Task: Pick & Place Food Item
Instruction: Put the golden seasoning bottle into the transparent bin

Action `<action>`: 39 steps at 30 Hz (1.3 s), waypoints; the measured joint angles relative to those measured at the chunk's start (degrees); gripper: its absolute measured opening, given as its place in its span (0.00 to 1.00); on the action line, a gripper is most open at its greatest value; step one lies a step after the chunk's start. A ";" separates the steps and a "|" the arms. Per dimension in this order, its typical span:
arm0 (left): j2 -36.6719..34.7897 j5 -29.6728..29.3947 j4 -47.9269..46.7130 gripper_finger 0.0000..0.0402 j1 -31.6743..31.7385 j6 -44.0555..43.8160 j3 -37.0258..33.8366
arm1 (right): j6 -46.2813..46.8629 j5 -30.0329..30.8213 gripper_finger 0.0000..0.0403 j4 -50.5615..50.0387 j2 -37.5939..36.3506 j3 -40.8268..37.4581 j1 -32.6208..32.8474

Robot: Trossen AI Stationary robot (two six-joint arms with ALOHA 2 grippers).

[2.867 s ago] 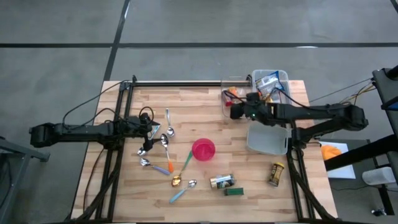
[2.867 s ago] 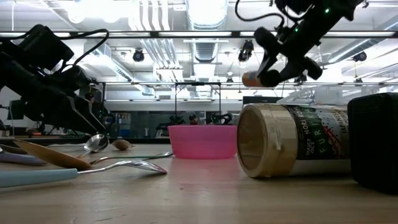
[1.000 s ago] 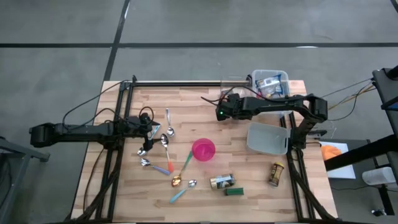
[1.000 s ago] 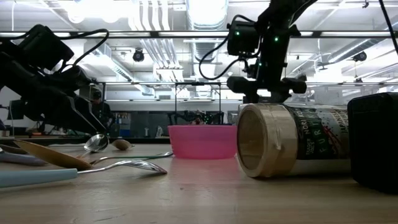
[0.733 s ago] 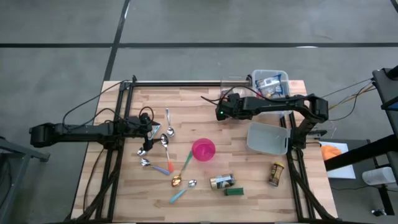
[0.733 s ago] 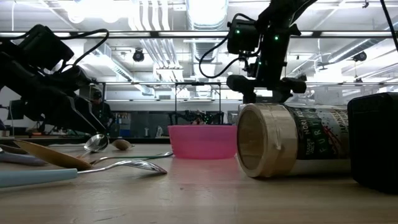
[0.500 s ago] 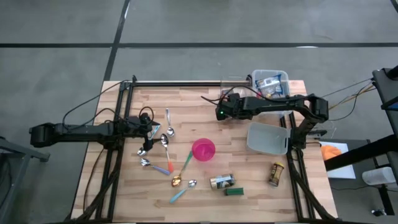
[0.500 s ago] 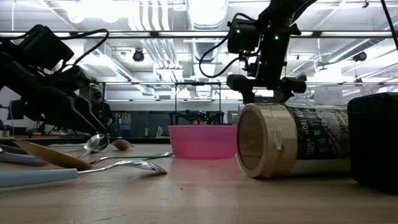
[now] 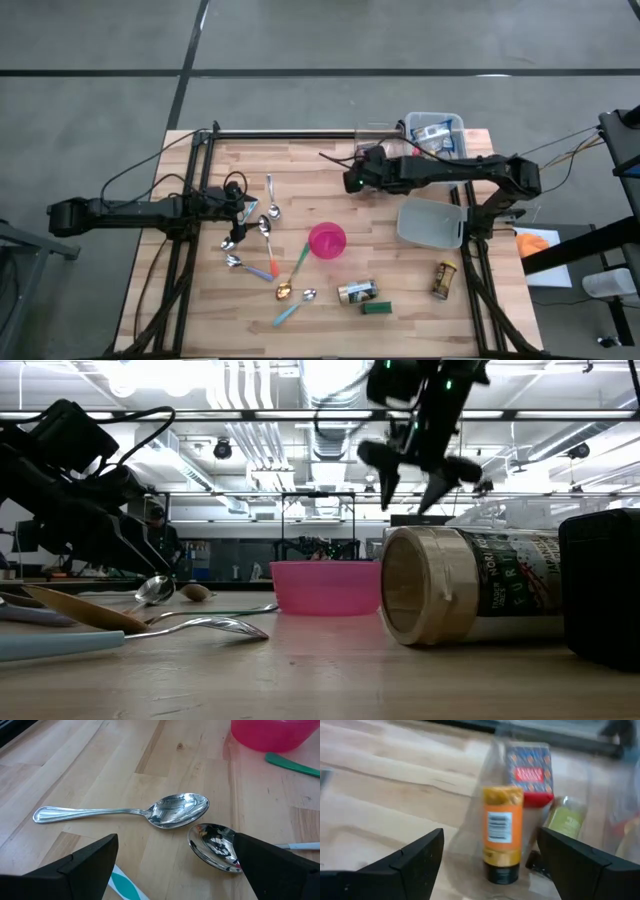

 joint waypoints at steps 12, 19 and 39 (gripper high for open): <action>0.00 0.02 0.00 0.99 -0.01 0.00 0.00 | -14.55 17.00 0.79 2.26 -2.24 4.90 17.20; 0.00 0.00 0.00 0.99 0.00 0.00 0.02 | -21.58 15.03 0.79 2.86 -2.24 6.59 26.57; 0.00 0.02 0.00 0.99 0.00 0.00 0.00 | -31.65 -4.01 0.79 3.67 0.58 4.93 38.31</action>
